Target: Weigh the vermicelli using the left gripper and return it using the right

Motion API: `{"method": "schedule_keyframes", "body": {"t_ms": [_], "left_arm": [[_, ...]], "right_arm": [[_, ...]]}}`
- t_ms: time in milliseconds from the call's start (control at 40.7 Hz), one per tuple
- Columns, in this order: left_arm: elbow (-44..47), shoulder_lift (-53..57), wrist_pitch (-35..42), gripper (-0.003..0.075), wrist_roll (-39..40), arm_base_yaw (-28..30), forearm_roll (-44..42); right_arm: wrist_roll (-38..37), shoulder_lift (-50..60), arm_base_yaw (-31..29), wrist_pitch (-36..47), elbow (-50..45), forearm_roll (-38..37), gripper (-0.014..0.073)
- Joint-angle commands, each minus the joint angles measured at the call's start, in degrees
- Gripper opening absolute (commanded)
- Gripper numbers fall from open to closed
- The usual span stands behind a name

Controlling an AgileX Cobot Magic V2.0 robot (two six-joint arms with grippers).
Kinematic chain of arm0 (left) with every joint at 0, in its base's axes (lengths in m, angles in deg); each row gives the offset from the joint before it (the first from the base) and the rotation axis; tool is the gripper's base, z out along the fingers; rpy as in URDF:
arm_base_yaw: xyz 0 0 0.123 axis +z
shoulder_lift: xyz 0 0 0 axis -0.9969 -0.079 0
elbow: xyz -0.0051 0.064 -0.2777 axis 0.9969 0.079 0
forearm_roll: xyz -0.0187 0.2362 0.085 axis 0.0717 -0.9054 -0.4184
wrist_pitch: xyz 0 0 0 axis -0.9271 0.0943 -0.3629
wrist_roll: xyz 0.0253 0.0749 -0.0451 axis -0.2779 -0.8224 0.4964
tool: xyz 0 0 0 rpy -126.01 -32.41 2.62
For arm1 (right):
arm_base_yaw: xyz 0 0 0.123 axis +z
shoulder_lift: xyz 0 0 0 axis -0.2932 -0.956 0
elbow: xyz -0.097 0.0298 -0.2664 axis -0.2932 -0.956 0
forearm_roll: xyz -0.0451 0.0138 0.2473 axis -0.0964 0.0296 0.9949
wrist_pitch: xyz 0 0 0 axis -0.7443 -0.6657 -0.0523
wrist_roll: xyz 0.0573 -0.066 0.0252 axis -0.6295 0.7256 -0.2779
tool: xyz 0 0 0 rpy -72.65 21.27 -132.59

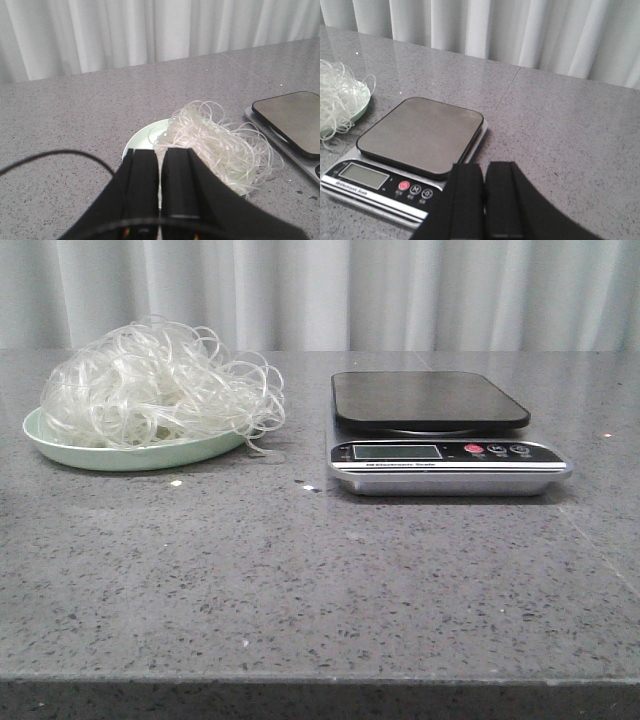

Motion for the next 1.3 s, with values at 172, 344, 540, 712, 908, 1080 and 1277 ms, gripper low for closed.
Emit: {"method": "schedule_keyframes", "body": {"t_ms": [172, 344, 540, 712, 908, 1080, 1277], "left_arm": [[-1.52, 0.03, 4.87, 0.0137, 0.56, 0.02, 0.79], [-1.52, 0.03, 4.87, 0.0137, 0.56, 0.02, 0.79], [-1.52, 0.03, 4.87, 0.0137, 0.56, 0.02, 0.79], [-1.52, 0.03, 4.87, 0.0137, 0.56, 0.02, 0.79], [-1.41, 0.03, 4.87, 0.0137, 0.56, 0.02, 0.79], [0.22, 1.09, 4.87, 0.0137, 0.56, 1.49, 0.79], [4.71, 7.94, 4.87, 0.0137, 0.46, 8.05, 0.79]], "right_arm": [[0.31, 1.95, -0.40, 5.25, 0.48, 0.38, 0.0151], [0.31, 1.95, -0.40, 5.19, 0.48, 0.38, 0.0151], [0.31, 1.95, -0.40, 5.19, 0.48, 0.38, 0.0151], [0.31, 1.95, -0.40, 5.19, 0.48, 0.38, 0.0151], [0.31, 1.95, -0.40, 5.19, 0.48, 0.38, 0.0151], [0.31, 1.95, -0.40, 5.14, 0.48, 0.38, 0.0151], [0.31, 1.95, -0.40, 4.91, 0.48, 0.38, 0.0151]]}}
